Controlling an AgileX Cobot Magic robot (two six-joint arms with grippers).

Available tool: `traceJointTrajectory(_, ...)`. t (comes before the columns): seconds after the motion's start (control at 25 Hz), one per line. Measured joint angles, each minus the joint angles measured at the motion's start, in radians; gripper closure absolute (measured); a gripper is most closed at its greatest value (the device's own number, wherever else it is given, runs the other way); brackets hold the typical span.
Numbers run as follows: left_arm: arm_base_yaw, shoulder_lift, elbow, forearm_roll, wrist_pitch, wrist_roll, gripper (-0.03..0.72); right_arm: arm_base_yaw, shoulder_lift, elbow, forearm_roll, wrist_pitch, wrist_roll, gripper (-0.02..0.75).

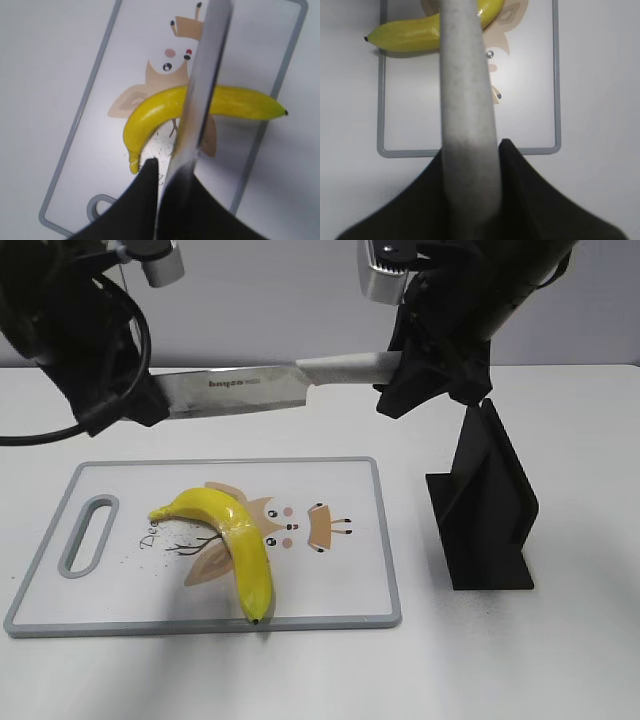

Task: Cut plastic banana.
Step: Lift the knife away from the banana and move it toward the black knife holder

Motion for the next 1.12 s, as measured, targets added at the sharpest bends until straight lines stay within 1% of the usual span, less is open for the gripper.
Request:
traceJointTrajectory(0.04,0.003,0.000,0.000,-0.005,-0.012,-0.009,0.536,-0.002,0.000,0.000,-0.006,0.000,0.003,0.522)
traceJointTrajectory(0.24,0.007,0.000,0.000,-0.027,-0.030,-0.019,0.130,-0.005,0.000,0.000,-0.016,-0.017,0.016,0.538)
traceJointTrajectory(0.28,0.007,0.000,0.000,-0.030,-0.035,-0.019,0.080,-0.005,0.000,0.000,-0.018,-0.022,0.017,0.538)
traceJointTrajectory(0.32,0.007,0.000,0.000,-0.032,-0.038,-0.019,0.059,-0.005,0.000,0.000,-0.019,-0.027,0.018,0.538)
traceJointTrajectory(0.44,0.008,-0.003,-0.001,-0.031,-0.045,-0.019,0.042,-0.007,0.000,0.000,-0.042,-0.036,0.018,0.538)
traceJointTrajectory(0.48,0.009,-0.009,-0.004,-0.026,-0.047,-0.022,0.041,-0.007,0.000,0.000,-0.066,-0.043,0.020,0.540)
traceJointTrajectory(0.56,0.016,-0.025,-0.025,-0.006,-0.043,-0.063,0.041,-0.009,0.000,0.000,-0.154,-0.054,0.042,0.544)
traceJointTrajectory(0.68,0.050,-0.056,-0.081,0.025,-0.055,-0.202,0.043,-0.014,0.000,0.000,-0.243,-0.055,0.106,0.543)
traceJointTrajectory(0.8,0.111,-0.079,-0.139,0.069,-0.059,-0.372,0.053,-0.014,0.000,0.000,-0.260,-0.056,0.200,0.543)
traceJointTrajectory(0.88,0.160,-0.088,-0.160,0.109,-0.037,-0.484,0.060,-0.014,0.000,0.000,-0.260,-0.056,0.313,0.543)
traceJointTrajectory(1.0,0.226,-0.092,-0.164,0.197,0.042,-0.641,0.080,-0.014,0.000,-0.004,-0.261,-0.044,0.588,0.543)
traceJointTrajectory(1.08,0.263,-0.092,-0.164,0.270,0.101,-0.744,0.093,-0.014,0.000,-0.023,-0.276,-0.008,0.692,0.543)
traceJointTrajectory(1.12,0.283,-0.092,-0.164,0.300,0.135,-0.777,0.097,-0.014,0.000,-0.036,-0.282,0.011,0.731,0.543)
